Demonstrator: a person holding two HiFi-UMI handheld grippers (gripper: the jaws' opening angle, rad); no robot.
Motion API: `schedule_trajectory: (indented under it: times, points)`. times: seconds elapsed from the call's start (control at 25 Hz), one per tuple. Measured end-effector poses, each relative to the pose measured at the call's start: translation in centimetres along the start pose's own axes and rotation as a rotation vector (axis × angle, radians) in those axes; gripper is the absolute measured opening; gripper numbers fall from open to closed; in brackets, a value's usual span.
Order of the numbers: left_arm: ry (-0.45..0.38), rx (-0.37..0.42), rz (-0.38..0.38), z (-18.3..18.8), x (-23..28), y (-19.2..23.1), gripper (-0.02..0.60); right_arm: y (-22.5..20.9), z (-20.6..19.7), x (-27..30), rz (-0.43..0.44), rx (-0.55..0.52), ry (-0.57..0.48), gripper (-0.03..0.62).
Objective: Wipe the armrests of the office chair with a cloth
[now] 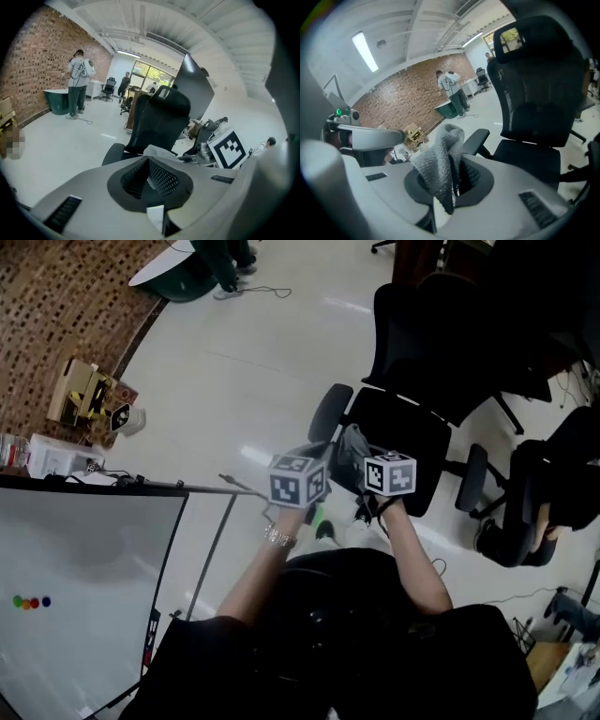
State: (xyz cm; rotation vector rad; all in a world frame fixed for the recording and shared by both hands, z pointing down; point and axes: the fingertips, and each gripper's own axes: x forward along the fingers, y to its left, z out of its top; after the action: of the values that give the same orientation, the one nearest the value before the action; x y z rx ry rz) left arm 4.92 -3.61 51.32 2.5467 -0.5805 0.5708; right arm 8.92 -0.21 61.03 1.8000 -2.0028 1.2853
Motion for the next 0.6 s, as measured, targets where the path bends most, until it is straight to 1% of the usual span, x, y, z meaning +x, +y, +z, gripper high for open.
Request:
schedule_trajectory:
  times: [0.12,0.24,0.32,0.44,0.6]
  points:
    - [-0.018,0.015,-0.057,0.0,-0.8,-1.7,-0.014,1.5,-0.9,-1.3,-0.026,0.017,-0.032,0.038]
    - [0.027,0.052,-0.095,-2.7,-1.6,-2.8,-0.014,2.9,-2.6,-2.3,-0.066,0.021,-0.05,0.038]
    - [0.061,0.051,-0.126,-4.6,-1.8,-3.5,-0.014,3.4,-3.7,-2.9,-0.091,0.037,-0.056,0.038]
    - [0.088,0.052,-0.167,-5.7,-1.9,-4.4,-0.014,4.0,-4.4,-3.5,-0.095,0.046,-0.051,0.038]
    - [0.078,0.057,-0.173,-5.1,-1.9,-4.6,-0.014,5.0,-3.6,-3.7,-0.077,0.02,-0.051,0.039]
